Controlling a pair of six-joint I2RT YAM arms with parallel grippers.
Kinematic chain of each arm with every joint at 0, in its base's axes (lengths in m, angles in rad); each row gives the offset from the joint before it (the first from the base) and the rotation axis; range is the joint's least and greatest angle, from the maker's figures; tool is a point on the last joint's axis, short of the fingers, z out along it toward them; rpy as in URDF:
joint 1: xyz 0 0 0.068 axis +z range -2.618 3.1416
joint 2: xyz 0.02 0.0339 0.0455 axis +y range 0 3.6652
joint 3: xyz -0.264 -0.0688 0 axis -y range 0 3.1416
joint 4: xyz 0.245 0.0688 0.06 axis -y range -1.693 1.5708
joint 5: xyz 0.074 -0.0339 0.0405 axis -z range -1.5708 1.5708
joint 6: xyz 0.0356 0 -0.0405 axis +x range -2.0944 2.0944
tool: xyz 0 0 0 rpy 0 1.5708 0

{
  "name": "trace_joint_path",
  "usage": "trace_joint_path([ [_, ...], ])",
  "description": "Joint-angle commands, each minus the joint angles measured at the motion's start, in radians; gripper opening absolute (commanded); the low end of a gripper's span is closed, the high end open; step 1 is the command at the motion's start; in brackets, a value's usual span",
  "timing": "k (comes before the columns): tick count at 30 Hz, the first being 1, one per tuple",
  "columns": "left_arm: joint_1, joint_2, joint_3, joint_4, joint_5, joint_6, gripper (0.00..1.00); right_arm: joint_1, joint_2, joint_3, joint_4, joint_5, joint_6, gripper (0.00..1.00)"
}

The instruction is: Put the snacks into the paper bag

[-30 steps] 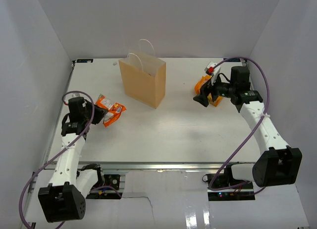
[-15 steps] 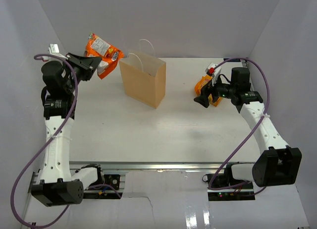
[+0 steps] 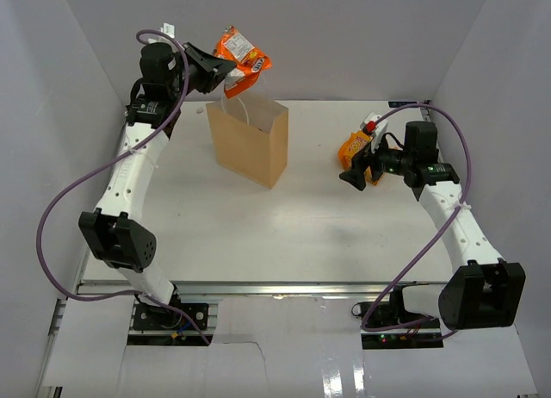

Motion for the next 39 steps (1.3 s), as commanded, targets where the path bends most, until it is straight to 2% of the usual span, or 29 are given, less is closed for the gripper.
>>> trace_joint_path([
  [1, -0.009, -0.003, 0.108, 0.074, -0.010, 0.005, 0.13, -0.009, -0.030, -0.021, 0.022, -0.023, 0.009, 0.93],
  [4, -0.020, 0.058, 0.160, 0.083, 0.009, 0.004, 0.13, -0.012, -0.031, -0.028, 0.026, -0.027, 0.014, 0.93],
  [11, -0.043, 0.135, 0.141, 0.131, 0.052, -0.033, 0.13, -0.020, -0.030, -0.039, 0.036, -0.033, 0.020, 0.93],
  [20, -0.052, 0.070, -0.020, 0.189, 0.063, 0.008, 0.14, -0.031, -0.027, -0.050, 0.047, -0.036, 0.024, 0.93],
  [28, -0.052, -0.011, -0.194, 0.256, 0.069, 0.039, 0.20, -0.035, -0.020, -0.047, 0.050, -0.039, 0.026, 0.93],
  [33, -0.052, -0.017, -0.212, 0.300, 0.075, 0.041, 0.25, -0.035, -0.019, -0.047, 0.049, -0.043, 0.029, 0.93],
  [39, -0.052, 0.004, -0.137, 0.350, 0.093, 0.047, 0.29, -0.035, -0.019, -0.047, 0.050, -0.050, 0.032, 0.93],
])
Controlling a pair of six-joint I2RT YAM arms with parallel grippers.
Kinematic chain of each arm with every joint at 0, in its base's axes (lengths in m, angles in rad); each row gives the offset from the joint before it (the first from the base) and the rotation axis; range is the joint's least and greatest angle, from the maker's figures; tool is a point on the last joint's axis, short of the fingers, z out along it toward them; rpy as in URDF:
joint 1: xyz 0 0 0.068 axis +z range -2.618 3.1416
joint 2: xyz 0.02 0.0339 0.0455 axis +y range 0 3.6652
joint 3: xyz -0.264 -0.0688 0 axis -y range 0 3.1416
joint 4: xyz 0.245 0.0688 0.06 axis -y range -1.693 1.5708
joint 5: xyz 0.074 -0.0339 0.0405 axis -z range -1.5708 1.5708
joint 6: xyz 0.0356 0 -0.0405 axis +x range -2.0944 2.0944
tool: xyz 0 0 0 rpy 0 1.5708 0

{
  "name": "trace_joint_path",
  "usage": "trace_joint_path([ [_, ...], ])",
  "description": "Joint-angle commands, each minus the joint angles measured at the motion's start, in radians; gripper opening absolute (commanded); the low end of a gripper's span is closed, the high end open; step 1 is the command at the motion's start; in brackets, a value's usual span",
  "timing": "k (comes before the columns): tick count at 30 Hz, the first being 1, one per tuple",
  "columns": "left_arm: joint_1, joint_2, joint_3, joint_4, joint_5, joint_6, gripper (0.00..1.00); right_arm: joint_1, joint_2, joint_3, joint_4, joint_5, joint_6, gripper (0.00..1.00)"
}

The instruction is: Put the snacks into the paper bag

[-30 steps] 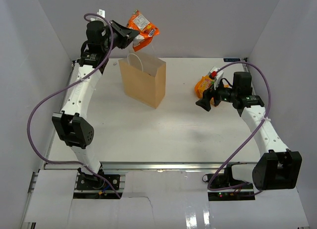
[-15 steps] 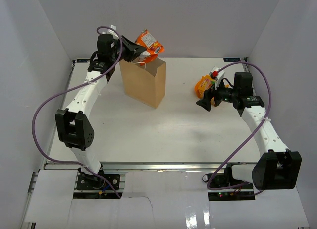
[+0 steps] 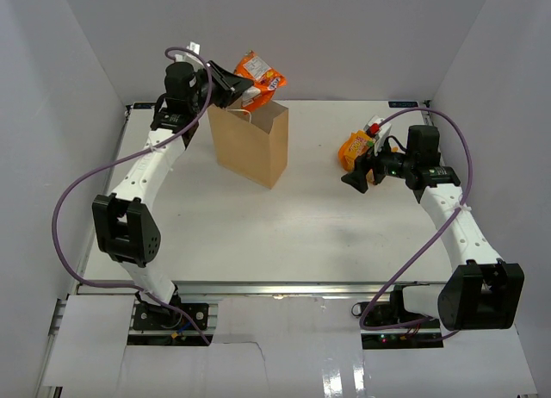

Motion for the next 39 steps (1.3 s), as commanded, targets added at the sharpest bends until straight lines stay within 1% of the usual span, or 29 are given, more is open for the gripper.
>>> trace_joint_path([
  [1, 0.001, -0.059, 0.084, 0.121, 0.026, 0.017, 0.29, -0.004, -0.012, -0.003, 0.034, -0.031, 0.011, 0.93],
  [4, 0.001, -0.064, 0.099, 0.141, 0.025, 0.023, 0.29, -0.004, -0.014, -0.006, 0.034, -0.031, 0.011, 0.93],
  [7, 0.001, -0.089, 0.128, 0.081, -0.055, 0.037, 0.26, -0.005, -0.018, -0.010, 0.034, -0.029, 0.011, 0.93],
  [9, 0.001, -0.114, 0.122, 0.056, -0.095, 0.050, 0.26, -0.007, -0.020, -0.014, 0.034, -0.029, 0.010, 0.93],
  [10, 0.001, -0.145, 0.113, 0.018, -0.116, 0.052, 0.24, -0.007, -0.020, -0.014, 0.034, -0.029, 0.010, 0.93],
  [11, 0.001, -0.163, 0.083, 0.012, -0.148, 0.052, 0.22, -0.007, -0.020, -0.017, 0.036, -0.029, 0.011, 0.93],
  [14, 0.001, -0.223, 0.023, -0.014, -0.195, 0.055, 0.21, -0.008, -0.017, -0.015, 0.048, -0.035, 0.022, 0.93],
  [17, 0.001, -0.251, 0.007, -0.069, -0.225, 0.054, 0.17, -0.008, -0.011, -0.007, 0.056, -0.046, 0.030, 0.93],
  [18, 0.001, -0.252, 0.016, -0.111, -0.250, 0.043, 0.15, -0.008, -0.007, -0.003, 0.056, -0.047, 0.031, 0.93],
  [20, 0.001, -0.245, 0.041, -0.158, -0.265, 0.037, 0.14, -0.008, -0.006, 0.000, 0.059, -0.050, 0.033, 0.93],
  [24, 0.001, -0.211, 0.134, -0.304, -0.304, -0.008, 0.13, -0.008, -0.004, -0.006, 0.066, -0.058, 0.044, 0.93],
  [27, -0.001, -0.176, 0.171, -0.367, -0.307, -0.069, 0.12, -0.008, -0.007, -0.012, 0.074, -0.060, 0.048, 0.93],
  [32, 0.001, -0.125, 0.254, -0.416, -0.252, -0.157, 0.11, -0.008, -0.015, -0.018, 0.074, -0.058, 0.047, 0.93],
  [35, 0.001, -0.102, 0.322, -0.484, -0.245, -0.161, 0.11, -0.008, -0.021, -0.027, 0.075, -0.060, 0.045, 0.93],
  [39, 0.001, -0.090, 0.383, -0.594, -0.255, -0.117, 0.11, -0.008, -0.023, -0.035, 0.082, -0.060, 0.051, 0.93],
])
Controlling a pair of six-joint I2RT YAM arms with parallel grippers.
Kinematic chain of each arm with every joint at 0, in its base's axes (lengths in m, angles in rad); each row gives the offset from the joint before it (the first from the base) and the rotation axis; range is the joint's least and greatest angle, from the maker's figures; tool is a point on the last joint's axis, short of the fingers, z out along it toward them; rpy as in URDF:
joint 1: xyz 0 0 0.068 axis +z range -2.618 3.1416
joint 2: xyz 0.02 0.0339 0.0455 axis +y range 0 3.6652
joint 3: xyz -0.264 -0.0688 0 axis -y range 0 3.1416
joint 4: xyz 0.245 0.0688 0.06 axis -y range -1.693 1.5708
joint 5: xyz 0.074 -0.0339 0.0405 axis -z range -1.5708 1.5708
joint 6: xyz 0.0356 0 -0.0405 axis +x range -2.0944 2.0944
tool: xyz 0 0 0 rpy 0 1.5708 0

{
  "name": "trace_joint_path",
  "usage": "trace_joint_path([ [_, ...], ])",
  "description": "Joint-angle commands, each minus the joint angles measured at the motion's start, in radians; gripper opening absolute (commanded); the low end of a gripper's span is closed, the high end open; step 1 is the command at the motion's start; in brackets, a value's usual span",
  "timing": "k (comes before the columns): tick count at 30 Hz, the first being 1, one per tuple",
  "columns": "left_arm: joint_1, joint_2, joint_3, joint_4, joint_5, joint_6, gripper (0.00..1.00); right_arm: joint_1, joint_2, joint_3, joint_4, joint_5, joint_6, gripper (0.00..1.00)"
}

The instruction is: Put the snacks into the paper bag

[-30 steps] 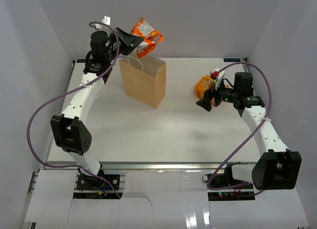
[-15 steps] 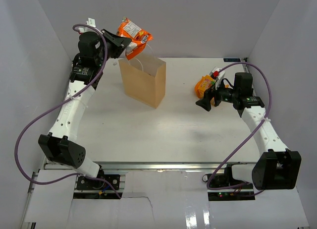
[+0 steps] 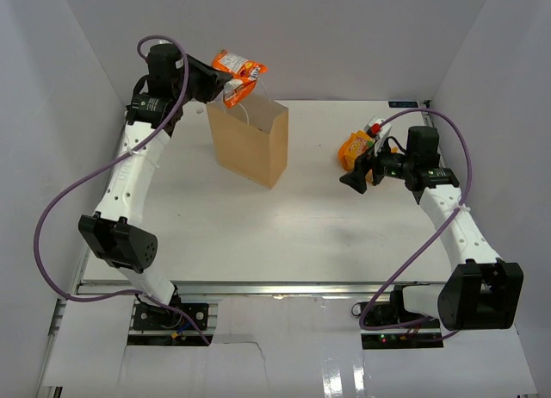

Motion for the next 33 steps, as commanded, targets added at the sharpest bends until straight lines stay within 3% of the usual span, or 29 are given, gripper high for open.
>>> trace_joint_path([
  [1, 0.000, -0.038, 0.088, -0.083, 0.006, 0.008, 0.12, -0.007, -0.021, -0.017, 0.049, -0.025, 0.016, 0.93],
  [8, 0.000, -0.054, 0.037, -0.149, 0.029, 0.054, 0.12, -0.008, -0.019, -0.023, 0.058, -0.028, 0.020, 0.93],
  [18, 0.000, -0.003, 0.083, -0.212, 0.037, 0.131, 0.12, -0.007, -0.021, -0.039, 0.069, -0.030, 0.028, 0.93],
  [33, -0.001, 0.066, 0.129, -0.253, 0.049, 0.172, 0.22, -0.008, -0.021, -0.042, 0.081, -0.026, 0.036, 0.93],
])
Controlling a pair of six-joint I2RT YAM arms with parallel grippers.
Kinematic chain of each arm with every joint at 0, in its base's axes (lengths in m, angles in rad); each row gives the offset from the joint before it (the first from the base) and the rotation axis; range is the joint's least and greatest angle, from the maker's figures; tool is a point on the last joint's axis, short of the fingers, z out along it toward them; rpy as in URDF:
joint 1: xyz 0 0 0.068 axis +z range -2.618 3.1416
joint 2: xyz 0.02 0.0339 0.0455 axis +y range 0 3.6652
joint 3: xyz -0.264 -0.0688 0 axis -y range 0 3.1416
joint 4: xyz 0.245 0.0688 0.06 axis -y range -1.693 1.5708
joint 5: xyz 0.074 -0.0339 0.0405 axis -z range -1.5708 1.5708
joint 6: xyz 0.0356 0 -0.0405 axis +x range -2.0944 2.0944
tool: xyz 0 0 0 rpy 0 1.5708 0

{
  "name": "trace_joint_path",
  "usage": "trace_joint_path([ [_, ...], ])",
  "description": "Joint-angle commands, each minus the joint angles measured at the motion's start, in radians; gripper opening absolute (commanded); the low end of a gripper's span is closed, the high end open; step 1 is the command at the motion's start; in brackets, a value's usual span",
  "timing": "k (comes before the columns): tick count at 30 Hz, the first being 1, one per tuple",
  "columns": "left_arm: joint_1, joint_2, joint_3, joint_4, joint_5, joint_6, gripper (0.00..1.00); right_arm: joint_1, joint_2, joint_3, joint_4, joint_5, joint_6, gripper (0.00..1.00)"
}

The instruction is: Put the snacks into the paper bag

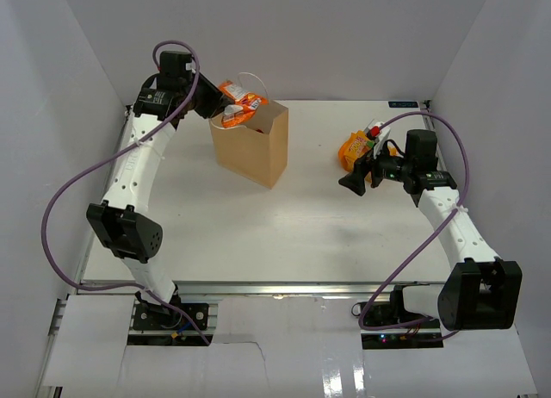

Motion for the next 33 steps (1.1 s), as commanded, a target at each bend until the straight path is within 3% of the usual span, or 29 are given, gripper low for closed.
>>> trace_joint_path([
  [1, -0.001, -0.015, 0.050, 0.021, 0.024, 0.019, 0.23, -0.010, -0.019, 0.002, 0.036, -0.022, 0.009, 0.93],
  [10, -0.003, 0.000, 0.083, 0.017, 0.050, 0.020, 0.46, -0.008, -0.016, 0.007, 0.036, -0.020, 0.011, 0.93],
  [16, -0.003, 0.014, 0.119, 0.021, 0.070, 0.025, 0.52, -0.008, -0.010, 0.014, 0.036, -0.012, 0.023, 0.93],
  [19, -0.003, 0.023, 0.178, 0.036, 0.085, 0.068, 0.59, -0.008, 0.013, 0.039, 0.042, 0.075, 0.078, 0.92],
  [24, -0.003, -0.063, 0.162, 0.175, 0.064, 0.300, 0.81, -0.005, 0.139, 0.184, -0.108, 0.378, 0.035, 0.96],
  [28, -0.003, -0.333, -0.080, 0.333, -0.016, 0.439, 0.88, -0.002, 0.272, 0.315, -0.248, 0.605, -0.075, 0.96],
  [33, -0.001, -0.688, -0.608, 0.478, -0.152, 0.455, 0.96, -0.010, 0.341, 0.357, -0.277, 1.061, -0.072, 0.94],
])
